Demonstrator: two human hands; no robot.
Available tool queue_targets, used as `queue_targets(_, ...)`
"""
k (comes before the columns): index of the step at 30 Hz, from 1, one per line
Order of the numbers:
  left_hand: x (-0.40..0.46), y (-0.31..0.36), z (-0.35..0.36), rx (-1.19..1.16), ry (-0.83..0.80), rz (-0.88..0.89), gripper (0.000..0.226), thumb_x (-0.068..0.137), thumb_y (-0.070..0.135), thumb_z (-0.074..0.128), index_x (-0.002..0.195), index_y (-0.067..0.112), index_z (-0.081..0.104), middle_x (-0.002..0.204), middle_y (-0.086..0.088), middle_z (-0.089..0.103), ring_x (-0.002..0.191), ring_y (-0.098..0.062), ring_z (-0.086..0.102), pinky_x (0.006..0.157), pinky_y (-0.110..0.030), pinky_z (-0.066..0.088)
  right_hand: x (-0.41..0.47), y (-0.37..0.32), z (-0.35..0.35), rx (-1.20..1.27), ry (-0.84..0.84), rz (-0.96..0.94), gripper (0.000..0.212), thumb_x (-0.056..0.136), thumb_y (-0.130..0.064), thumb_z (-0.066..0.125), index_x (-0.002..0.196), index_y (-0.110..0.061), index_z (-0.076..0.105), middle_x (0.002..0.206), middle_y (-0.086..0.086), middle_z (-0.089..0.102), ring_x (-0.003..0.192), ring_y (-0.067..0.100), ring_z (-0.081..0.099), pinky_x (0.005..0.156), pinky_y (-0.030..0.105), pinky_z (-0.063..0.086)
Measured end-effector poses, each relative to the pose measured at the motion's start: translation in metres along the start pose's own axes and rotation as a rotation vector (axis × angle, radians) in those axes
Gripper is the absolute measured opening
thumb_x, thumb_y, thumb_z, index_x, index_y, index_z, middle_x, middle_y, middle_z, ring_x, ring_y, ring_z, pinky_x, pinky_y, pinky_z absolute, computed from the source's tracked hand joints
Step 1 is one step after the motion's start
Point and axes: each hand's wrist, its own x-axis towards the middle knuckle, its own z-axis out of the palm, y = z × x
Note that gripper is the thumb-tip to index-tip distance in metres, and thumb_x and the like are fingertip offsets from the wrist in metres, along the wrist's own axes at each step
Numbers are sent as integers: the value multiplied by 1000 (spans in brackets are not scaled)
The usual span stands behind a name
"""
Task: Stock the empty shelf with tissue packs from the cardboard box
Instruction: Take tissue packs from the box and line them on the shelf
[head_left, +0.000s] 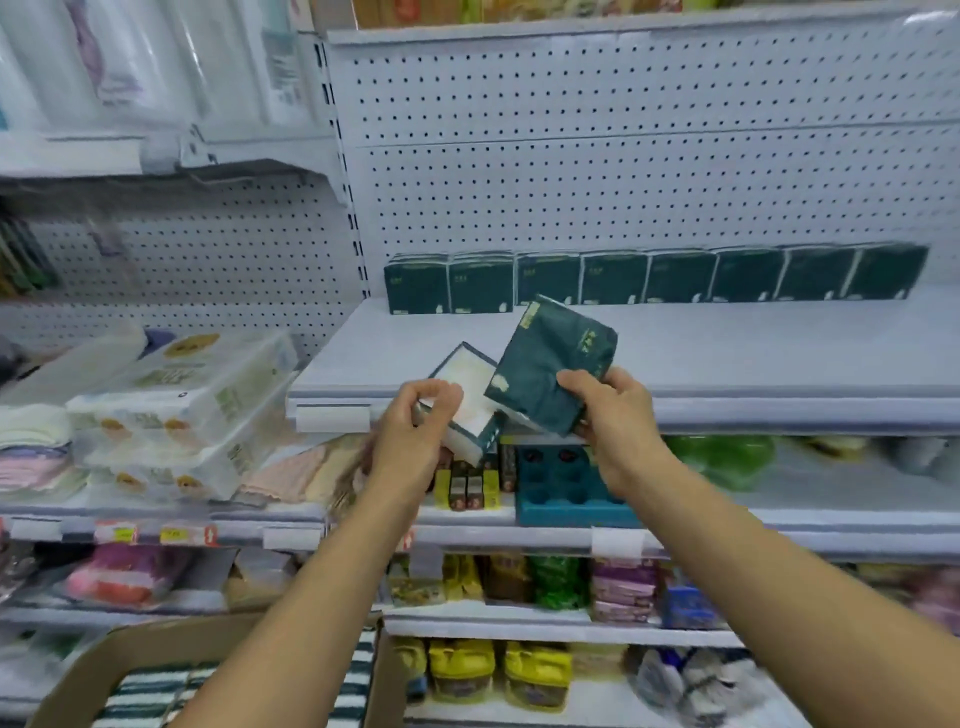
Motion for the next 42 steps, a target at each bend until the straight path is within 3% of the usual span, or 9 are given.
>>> queue_targets(4, 17, 12, 30, 10, 41, 17, 18, 91, 25, 67, 102, 37, 60, 111, -6, 53, 100, -32, 63, 79, -49, 59, 36, -42, -42, -286, 25, -288, 19, 87, -11, 68, 104, -9, 59, 93, 4, 69, 81, 11, 67, 66, 18, 56)
queue_targets(8, 40, 27, 49, 28, 72, 38, 26, 96, 17, 61, 114, 36, 59, 127, -1, 49, 108, -26, 59, 69, -38, 62, 86, -62, -65, -692, -69, -406, 26, 84, -22, 72, 108, -19, 65, 97, 0, 70, 87, 17, 67, 80, 41, 56)
queue_targets(13, 83, 39, 60, 46, 98, 54, 31, 96, 13, 59, 120, 33, 57, 130, -1, 47, 114, -28, 57, 67, -33, 61, 141, -72, -62, -1151, -62, -612, 38, 89, -35, 67, 120, -28, 47, 103, -13, 56, 88, 17, 57, 76, 37, 49)
queue_targets(17, 121, 34, 66, 67, 69, 36, 31, 97, 12, 58, 121, 32, 56, 128, -1, 47, 110, -27, 59, 67, -34, 62, 178, -57, -63, -1429, -202, -705, 36, 89, -35, 67, 121, -26, 55, 117, -6, 60, 102, 20, 56, 78, 37, 50)
queue_targets(24, 195, 22, 64, 34, 26, 34, 50, 92, 4, 59, 131, 35, 51, 111, 6, 55, 87, -15, 65, 66, -33, 57, 250, -49, -55, -1520, -186, -856, 46, 86, -39, 69, 129, -28, 56, 128, -8, 53, 115, 15, 46, 76, 28, 41)
queue_targets(28, 229, 17, 62, 71, -2, -11, 48, 91, 7, 63, 129, 35, 51, 114, 4, 57, 95, -19, 64, 73, -38, 58, 291, -39, -35, -1512, -154, -894, 49, 86, -35, 70, 130, -20, 58, 128, -1, 54, 115, 21, 48, 82, 32, 43)
queue_targets(32, 249, 8, 53, 76, -107, -50, 46, 90, 7, 65, 127, 33, 53, 117, -1, 62, 98, -22, 67, 65, -32, 57, 322, -29, -18, -1483, -138, -937, 48, 83, -29, 75, 127, -14, 62, 129, 7, 55, 119, 29, 48, 86, 41, 46)
queue_targets(37, 267, 5, 46, 77, -167, -71, 45, 89, 8, 66, 123, 36, 55, 118, -1, 66, 98, -22, 69, 84, -44, 59, 345, -21, -1, -1478, -135, -1018, 48, 78, -25, 80, 121, -10, 65, 126, 10, 56, 114, 33, 52, 82, 44, 51)
queue_targets(42, 276, 7, 44, 44, -188, -73, 45, 89, 8, 66, 122, 37, 56, 117, -1, 67, 99, -22, 69, 87, -44, 58, 358, -17, 5, -1509, -89, -1102, 51, 69, -24, 86, 114, -9, 68, 121, 15, 60, 109, 37, 58, 79, 45, 52)
